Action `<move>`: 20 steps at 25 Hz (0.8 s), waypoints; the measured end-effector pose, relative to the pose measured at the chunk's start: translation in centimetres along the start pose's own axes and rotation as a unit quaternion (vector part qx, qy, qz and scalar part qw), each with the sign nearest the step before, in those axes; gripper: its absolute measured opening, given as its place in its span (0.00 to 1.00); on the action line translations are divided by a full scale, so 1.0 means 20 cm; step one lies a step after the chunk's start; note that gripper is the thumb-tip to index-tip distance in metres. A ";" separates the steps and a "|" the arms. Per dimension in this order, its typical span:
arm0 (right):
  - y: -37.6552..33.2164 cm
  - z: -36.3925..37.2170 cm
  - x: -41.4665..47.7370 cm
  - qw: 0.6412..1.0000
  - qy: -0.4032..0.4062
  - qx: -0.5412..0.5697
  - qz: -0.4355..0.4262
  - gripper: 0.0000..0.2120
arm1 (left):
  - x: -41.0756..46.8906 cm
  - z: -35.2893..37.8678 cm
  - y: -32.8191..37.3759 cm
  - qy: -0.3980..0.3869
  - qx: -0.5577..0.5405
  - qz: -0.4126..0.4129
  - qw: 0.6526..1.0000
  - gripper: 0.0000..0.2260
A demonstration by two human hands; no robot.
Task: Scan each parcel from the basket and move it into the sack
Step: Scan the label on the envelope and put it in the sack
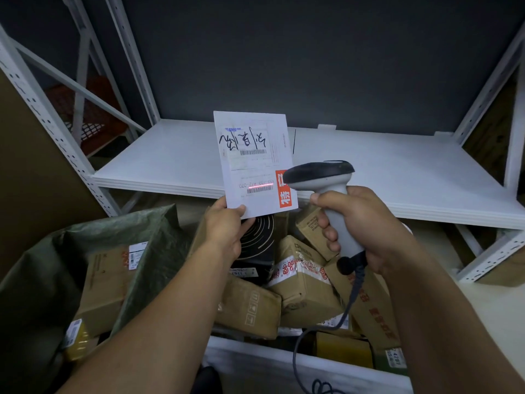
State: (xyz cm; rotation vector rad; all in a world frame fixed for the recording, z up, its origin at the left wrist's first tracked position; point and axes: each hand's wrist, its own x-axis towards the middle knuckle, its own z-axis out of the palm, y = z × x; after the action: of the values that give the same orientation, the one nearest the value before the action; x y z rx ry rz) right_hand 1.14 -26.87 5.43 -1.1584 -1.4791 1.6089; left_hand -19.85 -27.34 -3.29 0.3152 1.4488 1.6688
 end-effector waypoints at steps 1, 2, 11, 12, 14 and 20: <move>-0.01 0.00 0.00 1.000 -0.002 0.001 0.001 0.09 | 0.00 0.00 0.00 0.000 -0.001 -0.001 1.000 0.17; -0.01 0.00 -0.01 1.000 -0.005 0.000 0.001 0.09 | 0.00 0.00 0.00 0.001 -0.001 0.000 1.000 0.17; -0.04 -0.02 -0.04 1.000 -0.007 -0.009 -0.008 0.10 | -0.01 -0.01 0.04 0.024 0.001 0.035 0.999 0.15; -0.04 -0.02 -0.04 1.000 -0.006 -0.009 -0.011 0.09 | -0.02 -0.01 0.05 0.028 -0.001 0.039 0.999 0.15; -0.04 -0.03 -0.04 1.000 -0.006 -0.007 -0.015 0.09 | -0.01 -0.01 0.05 0.031 -0.010 0.042 0.999 0.15; -0.04 -0.04 -0.05 1.000 -0.003 -0.021 -0.023 0.10 | -0.02 0.00 0.04 0.036 -0.011 0.036 0.999 0.15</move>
State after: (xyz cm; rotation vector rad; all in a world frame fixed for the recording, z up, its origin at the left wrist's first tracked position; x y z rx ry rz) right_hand 2.21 -27.33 6.49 -1.1346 -1.5385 1.5599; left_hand -20.04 -27.59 -2.40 0.3008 1.4870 1.7700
